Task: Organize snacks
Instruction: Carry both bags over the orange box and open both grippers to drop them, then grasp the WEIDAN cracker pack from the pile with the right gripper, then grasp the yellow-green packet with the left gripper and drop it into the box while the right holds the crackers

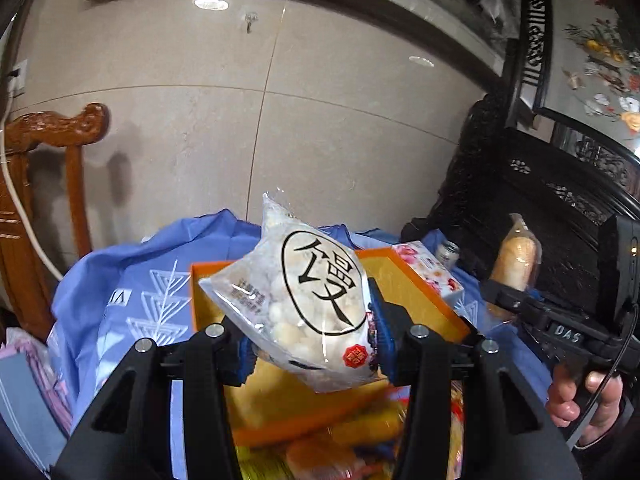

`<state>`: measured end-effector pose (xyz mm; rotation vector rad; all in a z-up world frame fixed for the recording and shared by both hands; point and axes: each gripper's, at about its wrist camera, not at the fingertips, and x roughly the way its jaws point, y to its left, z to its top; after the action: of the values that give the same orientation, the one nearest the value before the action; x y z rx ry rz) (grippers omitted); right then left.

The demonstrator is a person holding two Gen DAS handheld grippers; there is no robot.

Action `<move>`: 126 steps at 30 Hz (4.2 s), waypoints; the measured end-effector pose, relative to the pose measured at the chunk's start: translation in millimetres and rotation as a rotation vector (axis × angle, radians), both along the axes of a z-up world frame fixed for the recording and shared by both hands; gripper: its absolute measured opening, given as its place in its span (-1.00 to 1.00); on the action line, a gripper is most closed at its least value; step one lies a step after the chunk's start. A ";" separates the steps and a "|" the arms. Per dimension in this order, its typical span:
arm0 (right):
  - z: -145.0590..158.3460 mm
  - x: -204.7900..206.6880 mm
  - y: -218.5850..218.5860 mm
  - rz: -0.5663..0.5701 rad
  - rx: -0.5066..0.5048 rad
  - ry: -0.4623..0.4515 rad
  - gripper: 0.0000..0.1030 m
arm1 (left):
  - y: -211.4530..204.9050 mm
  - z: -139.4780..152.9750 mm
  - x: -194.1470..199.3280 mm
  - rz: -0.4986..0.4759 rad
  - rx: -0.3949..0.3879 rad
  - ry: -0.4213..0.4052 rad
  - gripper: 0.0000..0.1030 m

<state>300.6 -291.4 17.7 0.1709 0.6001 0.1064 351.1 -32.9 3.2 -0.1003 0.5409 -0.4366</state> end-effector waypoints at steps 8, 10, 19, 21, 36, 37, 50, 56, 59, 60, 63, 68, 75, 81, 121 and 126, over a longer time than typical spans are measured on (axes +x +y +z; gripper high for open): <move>-20.3 12.9 6.8 -0.002 -0.068 0.104 0.68 | 10.8 1.2 22.5 0.125 -0.003 0.014 0.92; -22.0 -6.5 6.0 0.019 -0.063 0.094 0.71 | 14.4 -1.8 9.3 0.124 -0.001 0.016 0.92; -74.7 -112.2 14.3 0.108 -0.007 0.140 0.87 | 27.4 -57.1 -79.5 0.077 -0.006 0.127 0.92; -87.9 -122.3 20.3 0.162 -0.033 0.152 0.88 | 28.9 -67.4 -95.7 0.057 0.016 0.142 0.92; -148.7 -75.8 13.4 0.249 0.073 0.341 0.93 | 42.2 -88.0 -140.2 0.066 0.045 0.185 0.92; -149.3 -75.2 13.3 0.253 0.083 0.342 0.93 | 41.7 -88.1 -140.8 0.067 0.046 0.186 0.92; -165.1 -60.7 3.2 0.265 0.175 0.384 0.93 | 36.2 -84.9 -147.8 0.061 0.085 0.175 0.92; -159.5 -72.4 2.3 0.240 0.205 0.351 0.84 | 32.3 -88.4 -149.7 0.057 0.102 0.182 0.92; -151.9 -82.0 1.7 0.238 0.221 0.316 0.81 | 30.3 -91.0 -150.1 0.050 0.109 0.188 0.92; -147.4 -86.8 2.4 0.234 0.221 0.300 0.81 | 29.4 -92.0 -150.5 0.047 0.112 0.189 0.92; -133.3 -100.9 2.7 0.212 0.230 0.253 0.81 | 26.7 -94.3 -151.2 0.037 0.119 0.185 0.92; -114.8 -123.9 3.2 0.142 0.212 0.209 0.81 | 18.9 -104.9 -151.4 0.021 0.162 0.168 0.92; -102.1 -146.2 12.4 0.162 0.211 0.180 0.81 | 19.0 -141.3 -127.5 0.056 0.217 0.198 0.92; -98.8 -149.6 20.0 0.169 0.195 0.175 0.81 | 21.7 -173.7 -91.2 0.102 0.188 0.281 0.80; -72.8 -160.7 20.9 0.151 0.172 0.104 0.81 | 47.5 -91.9 -153.0 0.104 0.137 0.044 -0.17; -53.8 -147.7 20.8 0.156 0.151 0.067 0.81 | 48.6 -61.0 -141.0 0.093 0.081 -0.002 -0.17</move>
<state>152.9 -270.6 -36.1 0.2744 0.6722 0.2986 210.1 15.7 -57.8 -0.0473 0.5490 -0.3239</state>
